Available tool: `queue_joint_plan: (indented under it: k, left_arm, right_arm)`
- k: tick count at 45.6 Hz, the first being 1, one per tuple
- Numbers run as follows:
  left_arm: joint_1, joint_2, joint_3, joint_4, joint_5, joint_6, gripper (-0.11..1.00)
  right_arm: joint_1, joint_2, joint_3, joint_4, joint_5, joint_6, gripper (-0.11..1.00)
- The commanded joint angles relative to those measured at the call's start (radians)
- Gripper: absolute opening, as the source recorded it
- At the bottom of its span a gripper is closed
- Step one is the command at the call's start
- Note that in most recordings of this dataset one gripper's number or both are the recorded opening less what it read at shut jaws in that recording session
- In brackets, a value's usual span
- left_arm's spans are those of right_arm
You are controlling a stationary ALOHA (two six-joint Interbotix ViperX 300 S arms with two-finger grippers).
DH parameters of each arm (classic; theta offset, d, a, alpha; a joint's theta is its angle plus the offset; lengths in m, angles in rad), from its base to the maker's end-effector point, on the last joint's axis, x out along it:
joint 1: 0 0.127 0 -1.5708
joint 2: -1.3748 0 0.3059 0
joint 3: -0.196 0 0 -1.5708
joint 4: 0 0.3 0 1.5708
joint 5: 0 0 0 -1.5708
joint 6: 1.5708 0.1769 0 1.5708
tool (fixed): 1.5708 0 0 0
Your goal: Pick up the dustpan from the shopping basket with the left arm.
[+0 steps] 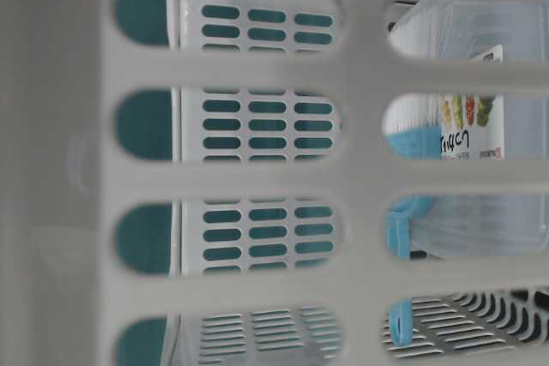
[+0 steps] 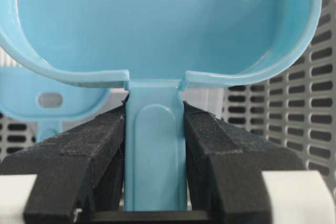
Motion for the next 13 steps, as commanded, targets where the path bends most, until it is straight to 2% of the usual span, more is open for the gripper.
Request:
queue_joint_plan:
  k: [1, 13]
  left_arm:
    - [0.003, -0.04, 0.005, 0.003, -0.026, 0.0, 0.28]
    - [0.003, -0.063, 0.035, 0.005, -0.046, -0.002, 0.28]
  right_arm:
    - [0.0, 0.005, -0.009, 0.003, -0.009, 0.002, 0.78]
    - [0.0, 0.003, -0.009, 0.003, -0.009, 0.0, 0.78]
